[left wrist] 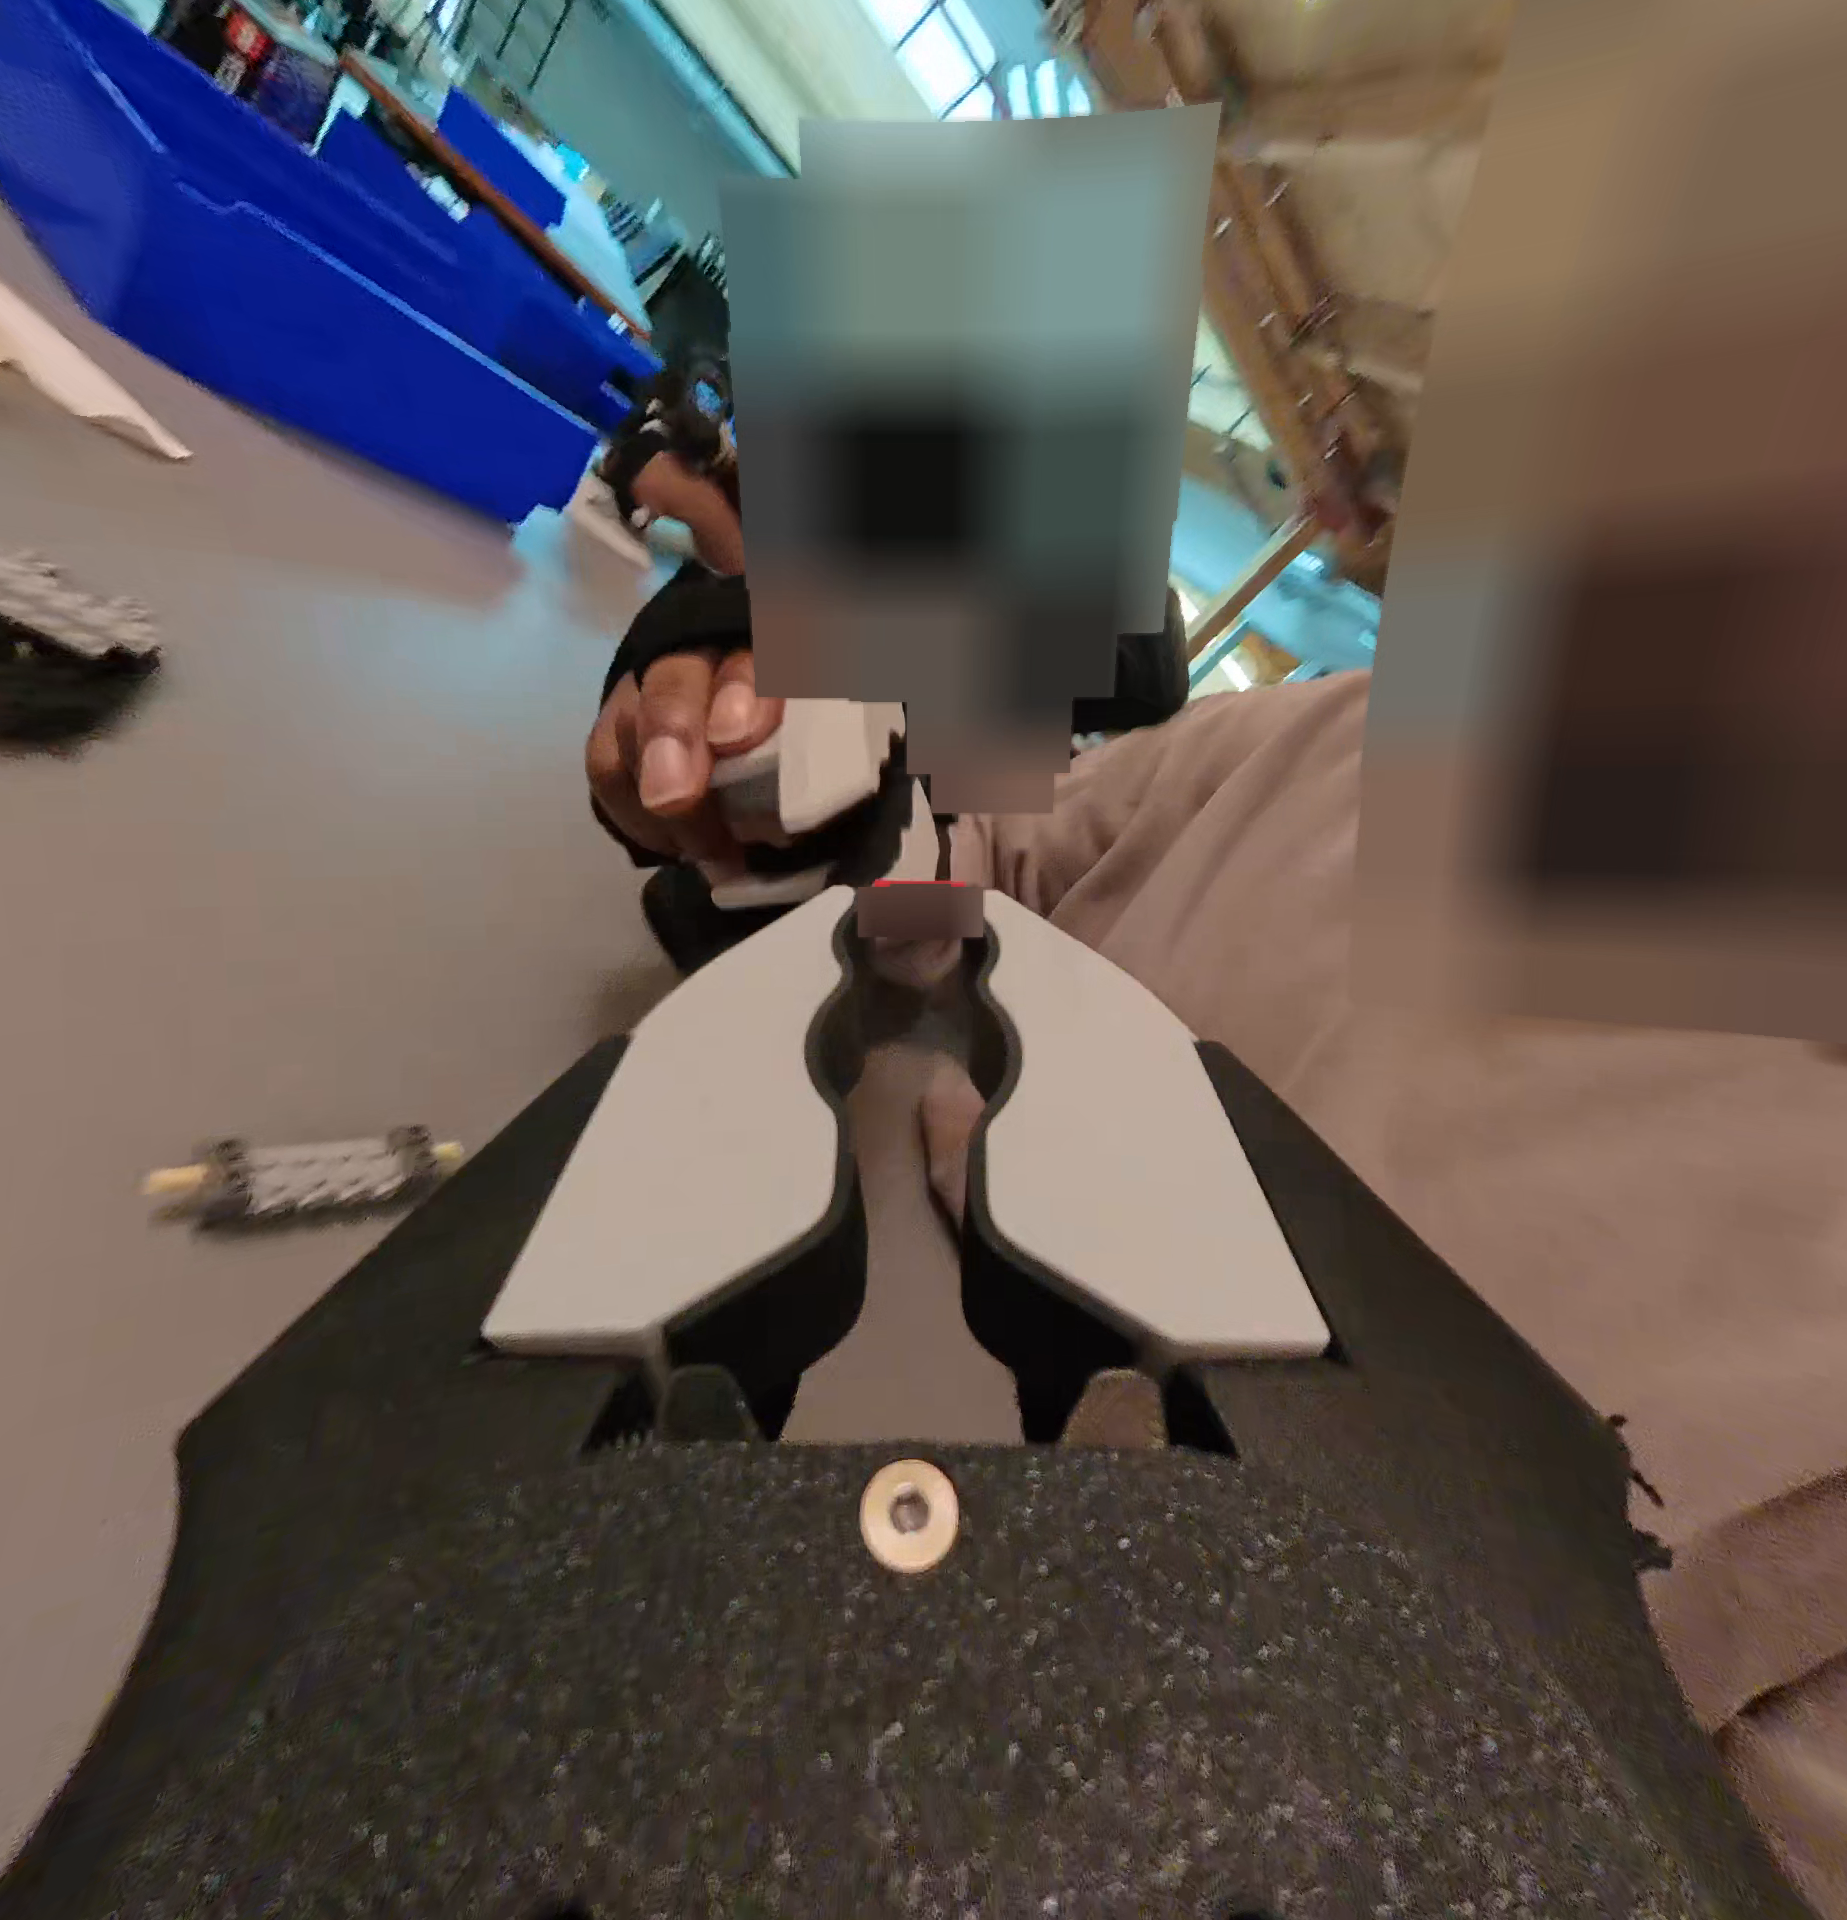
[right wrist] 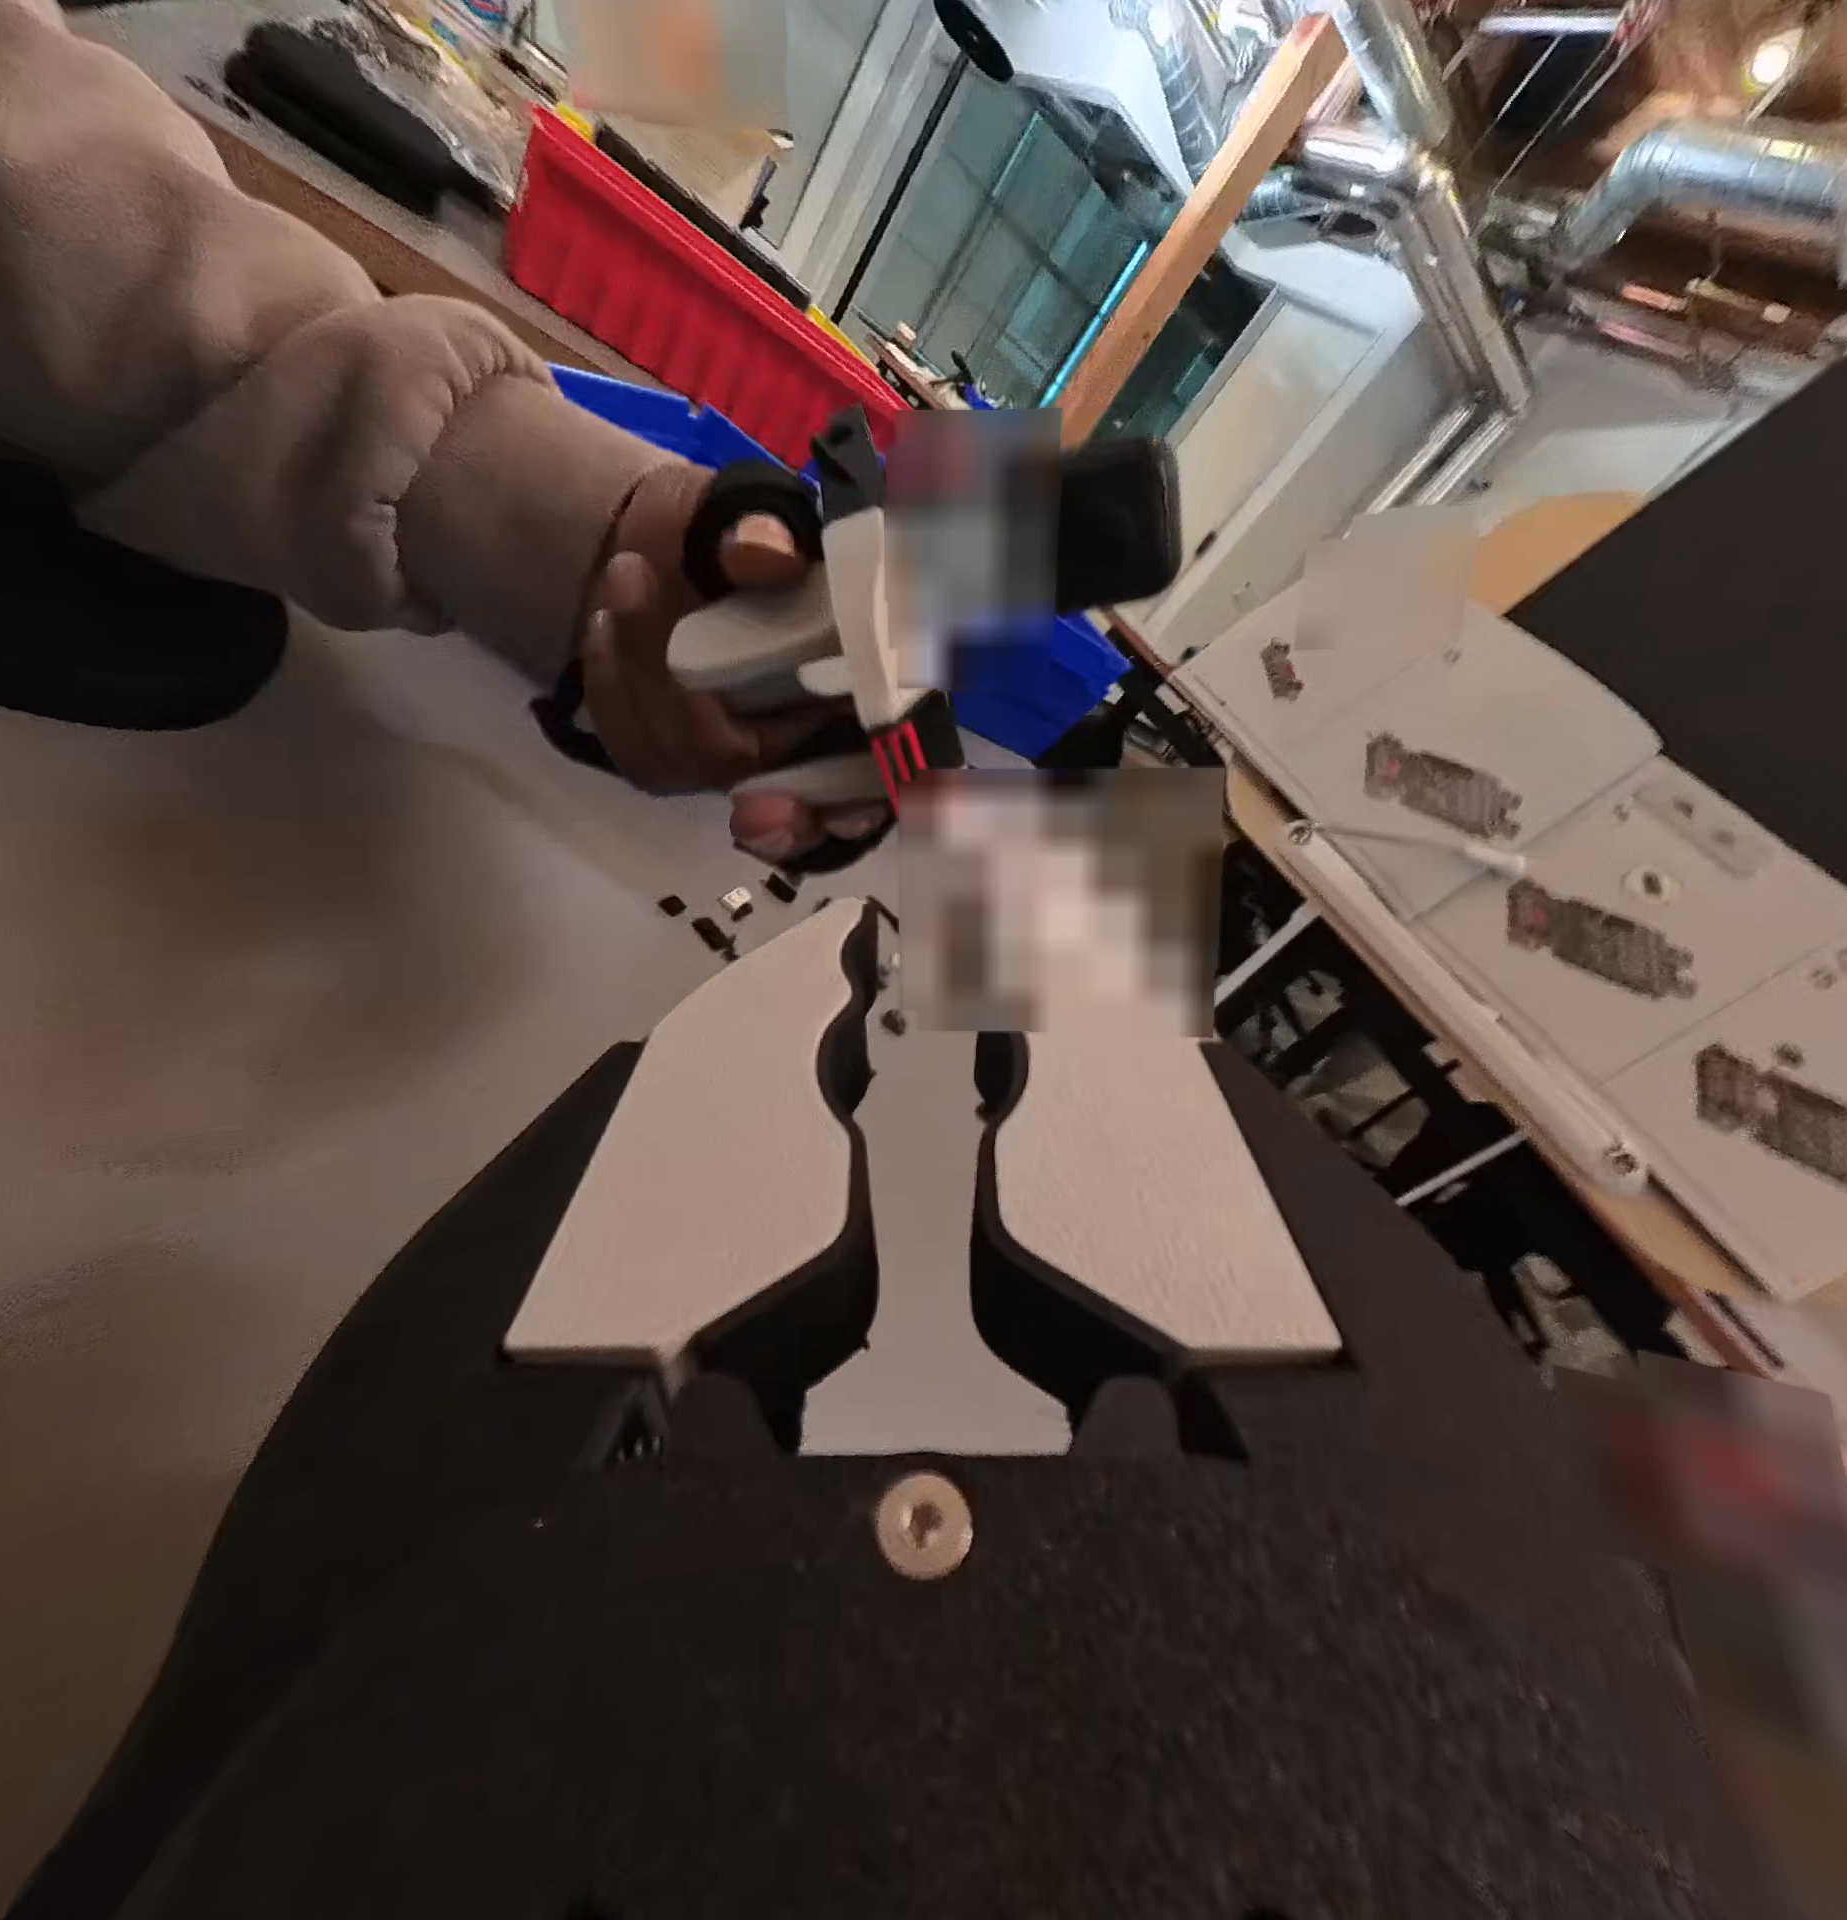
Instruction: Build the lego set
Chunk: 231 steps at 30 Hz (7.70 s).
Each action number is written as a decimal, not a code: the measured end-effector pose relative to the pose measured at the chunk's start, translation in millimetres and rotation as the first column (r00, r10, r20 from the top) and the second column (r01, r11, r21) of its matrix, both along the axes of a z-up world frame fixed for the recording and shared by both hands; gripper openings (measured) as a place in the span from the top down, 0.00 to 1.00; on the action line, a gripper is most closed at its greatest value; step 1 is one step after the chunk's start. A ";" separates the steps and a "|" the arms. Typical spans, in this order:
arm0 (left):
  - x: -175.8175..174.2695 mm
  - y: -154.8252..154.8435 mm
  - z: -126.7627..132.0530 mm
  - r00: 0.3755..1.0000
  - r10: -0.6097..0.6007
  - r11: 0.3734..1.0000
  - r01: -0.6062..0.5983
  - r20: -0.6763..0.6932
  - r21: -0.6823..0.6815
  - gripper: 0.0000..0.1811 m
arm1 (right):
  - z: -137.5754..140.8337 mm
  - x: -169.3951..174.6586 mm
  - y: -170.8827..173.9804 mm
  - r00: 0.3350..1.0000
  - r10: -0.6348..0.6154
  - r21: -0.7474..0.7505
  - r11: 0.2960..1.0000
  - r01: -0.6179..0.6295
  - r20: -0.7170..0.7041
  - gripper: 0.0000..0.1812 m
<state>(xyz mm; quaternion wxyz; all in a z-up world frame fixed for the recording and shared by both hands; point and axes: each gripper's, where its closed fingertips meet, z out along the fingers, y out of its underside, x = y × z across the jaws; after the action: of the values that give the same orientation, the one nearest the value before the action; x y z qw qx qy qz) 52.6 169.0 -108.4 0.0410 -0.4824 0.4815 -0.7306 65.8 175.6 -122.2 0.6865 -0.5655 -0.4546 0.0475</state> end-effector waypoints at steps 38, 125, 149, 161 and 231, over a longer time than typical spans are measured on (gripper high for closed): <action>53.1 32.4 -166.9 0.835 0.463 0.537 0.005 -0.299 0.844 0.68 | -40.5 104.4 34.6 0.965 -0.254 -0.193 0.945 0.263 0.068 0.96; 15.8 29.4 -161.5 0.770 0.608 0.507 -0.191 -0.192 0.840 0.71 | -144.9 13.7 15.2 0.968 -0.240 -0.984 0.137 0.112 0.077 0.92; 17.8 15.1 -160.8 0.830 0.525 0.533 -0.149 -0.187 0.833 0.69 | -144.1 19.9 16.7 0.979 -0.200 -0.995 0.104 -0.014 -0.035 0.96; 22.5 16.6 -162.0 0.833 0.526 0.514 -0.153 -0.170 0.844 0.70 | -147.9 15.3 17.9 0.983 -0.179 -0.992 0.122 -0.016 -0.038 0.96; 30.7 -3.2 -95.2 0.872 0.453 0.195 -0.299 0.185 0.934 0.73 | -81.1 11.9 -4.3 0.758 -0.334 -0.828 0.194 -0.526 -0.560 0.93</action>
<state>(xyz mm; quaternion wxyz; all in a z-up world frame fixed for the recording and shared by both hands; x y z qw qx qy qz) 83.3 165.8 -203.5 0.4607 -0.5130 0.6838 -0.2389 77.8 171.4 -203.4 0.2707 -0.7778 -0.0906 0.5600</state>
